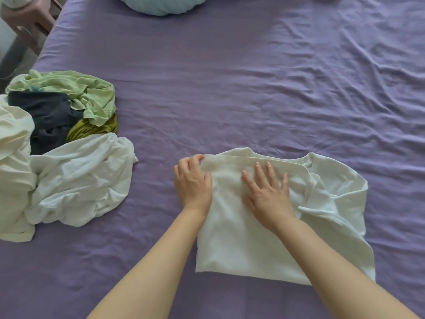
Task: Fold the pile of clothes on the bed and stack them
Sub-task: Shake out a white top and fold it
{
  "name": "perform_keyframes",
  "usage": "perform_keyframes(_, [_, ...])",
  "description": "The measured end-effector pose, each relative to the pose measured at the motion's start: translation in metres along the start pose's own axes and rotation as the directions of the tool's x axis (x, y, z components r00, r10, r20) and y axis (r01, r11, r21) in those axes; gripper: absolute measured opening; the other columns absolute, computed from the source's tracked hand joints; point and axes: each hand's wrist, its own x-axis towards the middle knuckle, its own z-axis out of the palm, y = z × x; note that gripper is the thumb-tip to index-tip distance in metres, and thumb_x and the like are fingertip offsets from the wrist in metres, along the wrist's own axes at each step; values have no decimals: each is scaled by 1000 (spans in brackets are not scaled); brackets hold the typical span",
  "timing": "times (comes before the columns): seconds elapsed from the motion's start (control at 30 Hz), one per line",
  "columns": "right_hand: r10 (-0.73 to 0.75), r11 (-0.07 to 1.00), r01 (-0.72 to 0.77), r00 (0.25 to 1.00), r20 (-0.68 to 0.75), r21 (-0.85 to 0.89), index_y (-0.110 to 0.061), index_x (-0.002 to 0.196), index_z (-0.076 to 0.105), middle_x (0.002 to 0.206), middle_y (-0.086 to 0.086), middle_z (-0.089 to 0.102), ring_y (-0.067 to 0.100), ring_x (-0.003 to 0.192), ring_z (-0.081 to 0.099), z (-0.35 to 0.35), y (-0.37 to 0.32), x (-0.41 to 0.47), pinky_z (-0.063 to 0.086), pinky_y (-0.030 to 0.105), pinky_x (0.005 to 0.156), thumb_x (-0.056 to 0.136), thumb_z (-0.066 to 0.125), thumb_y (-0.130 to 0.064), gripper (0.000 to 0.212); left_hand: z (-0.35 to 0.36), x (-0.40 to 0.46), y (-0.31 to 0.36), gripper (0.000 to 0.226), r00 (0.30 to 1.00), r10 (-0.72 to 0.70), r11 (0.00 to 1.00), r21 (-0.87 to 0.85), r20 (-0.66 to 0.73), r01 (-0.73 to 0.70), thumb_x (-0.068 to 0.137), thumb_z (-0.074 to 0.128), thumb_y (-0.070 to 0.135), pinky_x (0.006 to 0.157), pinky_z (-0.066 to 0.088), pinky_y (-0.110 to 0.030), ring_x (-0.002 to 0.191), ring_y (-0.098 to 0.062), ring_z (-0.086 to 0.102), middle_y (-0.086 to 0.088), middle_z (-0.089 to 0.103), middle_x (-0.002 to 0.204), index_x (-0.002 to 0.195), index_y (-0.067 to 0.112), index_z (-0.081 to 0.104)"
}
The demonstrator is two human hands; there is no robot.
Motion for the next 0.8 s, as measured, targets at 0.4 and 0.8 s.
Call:
perform_keyframes(0.4, [186, 962, -57, 849, -495, 265, -4, 108, 70, 108, 14, 67, 39, 101, 63, -10, 111, -104, 50, 51, 84, 60, 82, 6, 50, 76, -63, 67, 33, 682, 504, 806, -5, 529, -592, 101, 39, 36, 116, 3, -45, 145, -21, 17, -5, 31, 154, 124, 24, 58])
perform_keyframes(0.8, [737, 465, -212, 630, -243, 859, -16, 100, 60, 82, -1, 63, 25, 78, 58, -12, 174, -76, 42, 35, 69, 90, 62, -27, 15, 118, -87, 133, 57, 595, 501, 706, 101, 629, -701, 99, 18, 53, 114, -15, -50, 144, -22, -26, 1, -13, 161, 152, 35, 8])
